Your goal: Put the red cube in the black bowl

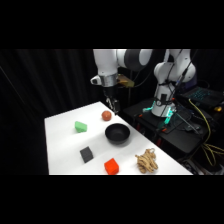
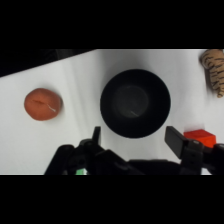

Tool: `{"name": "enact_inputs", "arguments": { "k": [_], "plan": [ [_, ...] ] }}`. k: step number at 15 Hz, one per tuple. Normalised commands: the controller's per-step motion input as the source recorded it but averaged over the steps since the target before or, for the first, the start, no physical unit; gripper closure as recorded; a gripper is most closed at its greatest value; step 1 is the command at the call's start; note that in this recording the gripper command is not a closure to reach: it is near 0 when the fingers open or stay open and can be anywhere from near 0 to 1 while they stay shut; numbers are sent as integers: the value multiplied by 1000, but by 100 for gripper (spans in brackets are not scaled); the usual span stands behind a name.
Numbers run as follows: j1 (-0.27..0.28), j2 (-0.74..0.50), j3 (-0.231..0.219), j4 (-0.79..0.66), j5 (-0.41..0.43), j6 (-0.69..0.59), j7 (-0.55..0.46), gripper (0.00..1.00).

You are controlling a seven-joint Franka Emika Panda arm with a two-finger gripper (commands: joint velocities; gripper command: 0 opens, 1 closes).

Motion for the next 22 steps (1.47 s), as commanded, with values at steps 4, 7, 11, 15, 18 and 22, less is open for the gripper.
{"name": "enact_inputs", "arguments": {
  "k": [4,7,11,15,18,22],
  "plan": [
    [-51,-42,97,-30,74,38,60,0],
    [44,11,147,51,323,194,-28,0],
    [77,189,131,211,176,320,-33,0],
    [79,382,84,334,60,362,-14,0],
    [102,389,36,337,-74,303,101,0],
    [145,333,20,314,-91,194,141,0]
  ]
}}
